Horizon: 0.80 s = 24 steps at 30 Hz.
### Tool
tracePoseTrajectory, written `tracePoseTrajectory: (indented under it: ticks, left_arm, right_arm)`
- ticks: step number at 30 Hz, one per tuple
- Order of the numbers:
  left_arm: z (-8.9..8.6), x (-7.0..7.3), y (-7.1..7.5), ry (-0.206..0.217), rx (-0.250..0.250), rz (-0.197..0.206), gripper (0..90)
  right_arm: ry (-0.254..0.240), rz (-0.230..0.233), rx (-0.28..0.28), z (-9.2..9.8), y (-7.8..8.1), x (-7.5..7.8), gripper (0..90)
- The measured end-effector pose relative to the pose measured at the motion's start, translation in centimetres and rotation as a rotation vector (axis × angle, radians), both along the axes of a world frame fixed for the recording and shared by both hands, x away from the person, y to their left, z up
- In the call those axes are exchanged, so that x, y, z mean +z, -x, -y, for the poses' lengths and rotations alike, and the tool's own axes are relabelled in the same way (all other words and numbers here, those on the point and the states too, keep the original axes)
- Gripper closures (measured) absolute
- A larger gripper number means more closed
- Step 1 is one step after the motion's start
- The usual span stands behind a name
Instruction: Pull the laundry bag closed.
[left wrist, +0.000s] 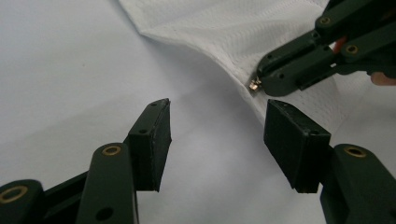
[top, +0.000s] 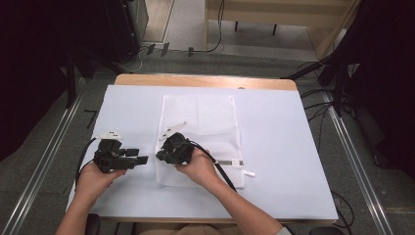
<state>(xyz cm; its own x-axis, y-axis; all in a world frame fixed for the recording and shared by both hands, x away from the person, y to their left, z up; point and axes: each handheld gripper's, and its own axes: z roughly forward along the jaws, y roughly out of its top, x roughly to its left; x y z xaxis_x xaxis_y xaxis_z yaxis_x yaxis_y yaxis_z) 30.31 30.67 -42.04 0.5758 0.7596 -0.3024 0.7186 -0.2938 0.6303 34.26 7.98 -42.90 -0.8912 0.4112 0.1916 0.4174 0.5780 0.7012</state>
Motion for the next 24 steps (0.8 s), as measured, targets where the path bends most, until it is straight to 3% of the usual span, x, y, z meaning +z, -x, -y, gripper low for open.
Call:
tracePoseTrajectory:
  ticks: [4, 16, 24]
  left_arm:
    - [0.7, -0.2, 0.0, 0.014, -0.028, -0.013, 41.9]
    - [3.0, -1.2, -0.7, -0.030, -0.115, -0.055, 44.3]
    - [3.4, -1.7, -1.2, -0.041, -0.144, -0.096, 59.8]
  right_arm:
    - [-0.011, 0.002, -0.002, 0.0, -0.2, 0.3, 87.4]
    - [-0.024, -0.011, 0.006, 0.1, -0.2, 0.9, 87.4]
    - [-0.047, -0.036, 0.056, 0.5, 0.0, 1.3, 87.4]
